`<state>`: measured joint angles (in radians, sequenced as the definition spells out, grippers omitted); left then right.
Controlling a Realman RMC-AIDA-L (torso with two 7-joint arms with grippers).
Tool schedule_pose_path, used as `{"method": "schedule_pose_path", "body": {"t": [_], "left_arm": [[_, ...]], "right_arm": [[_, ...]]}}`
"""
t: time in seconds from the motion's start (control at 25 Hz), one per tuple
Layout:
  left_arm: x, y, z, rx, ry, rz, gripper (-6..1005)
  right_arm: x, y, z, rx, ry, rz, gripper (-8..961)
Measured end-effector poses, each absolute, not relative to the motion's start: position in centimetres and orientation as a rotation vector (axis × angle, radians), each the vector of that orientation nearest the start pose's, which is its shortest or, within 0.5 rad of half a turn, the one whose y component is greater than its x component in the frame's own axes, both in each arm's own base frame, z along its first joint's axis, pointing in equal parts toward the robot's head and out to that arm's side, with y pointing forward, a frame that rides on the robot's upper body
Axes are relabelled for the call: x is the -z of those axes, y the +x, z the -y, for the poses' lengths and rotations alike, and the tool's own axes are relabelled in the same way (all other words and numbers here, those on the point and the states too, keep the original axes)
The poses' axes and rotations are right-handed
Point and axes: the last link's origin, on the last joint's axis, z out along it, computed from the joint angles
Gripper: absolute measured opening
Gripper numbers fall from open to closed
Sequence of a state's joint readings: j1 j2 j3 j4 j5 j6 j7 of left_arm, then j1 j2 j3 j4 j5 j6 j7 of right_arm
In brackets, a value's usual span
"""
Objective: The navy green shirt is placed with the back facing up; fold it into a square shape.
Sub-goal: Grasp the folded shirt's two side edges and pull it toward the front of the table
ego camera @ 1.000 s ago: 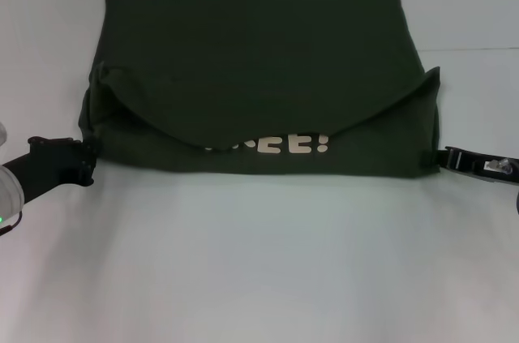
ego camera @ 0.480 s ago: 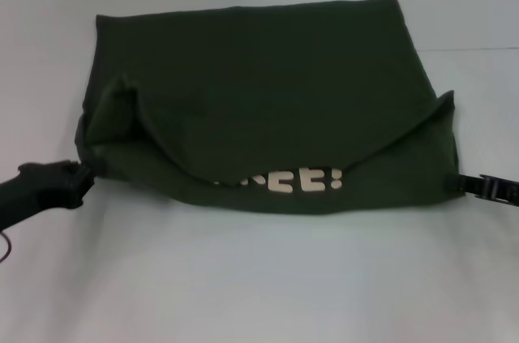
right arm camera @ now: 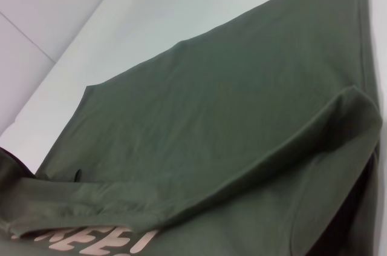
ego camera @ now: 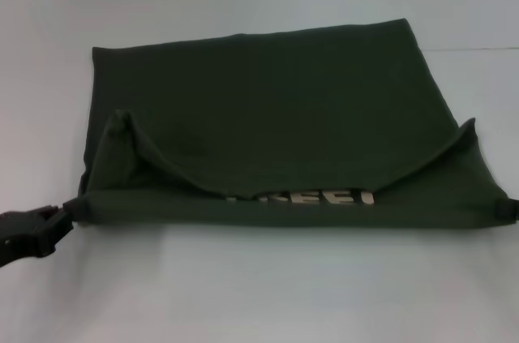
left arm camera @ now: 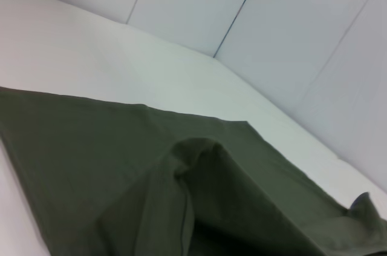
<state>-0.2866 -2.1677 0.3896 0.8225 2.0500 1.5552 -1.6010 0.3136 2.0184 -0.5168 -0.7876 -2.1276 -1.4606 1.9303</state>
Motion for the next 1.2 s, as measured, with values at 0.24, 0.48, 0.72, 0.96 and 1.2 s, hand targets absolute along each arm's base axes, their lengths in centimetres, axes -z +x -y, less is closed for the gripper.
{"method": "schedule_pose_path", "body": {"t": [0.24, 0.48, 0.72, 0.96, 1.2], "left_arm": [[-3.3, -34.0, -24.7, 0.814, -2.285, 1.199, 5], [-3.1, -33.6, -23.1, 0.823, -2.376, 1.221, 6], [-3.3, -33.1, -21.9, 0.819, -2.467, 1.221, 5], [-3.1, -32.9, -20.7, 0.781, -2.557, 1.246, 5], [-3.1, -32.9, -19.9, 0.788, -2.585, 1.262, 6]], "right_arm": [[-7.7, 37.2, -26.1, -0.595, -2.171, -1.484, 50], [-8.3, 37.8, -23.0, -0.642, -2.186, -1.498, 52], [-8.6, 38.6, -20.0, -0.677, -2.172, -1.51, 55], [-8.4, 38.9, -17.9, -0.693, -2.174, -1.53, 57], [-8.0, 39.2, -16.8, -0.681, -2.171, -1.545, 60]]}}
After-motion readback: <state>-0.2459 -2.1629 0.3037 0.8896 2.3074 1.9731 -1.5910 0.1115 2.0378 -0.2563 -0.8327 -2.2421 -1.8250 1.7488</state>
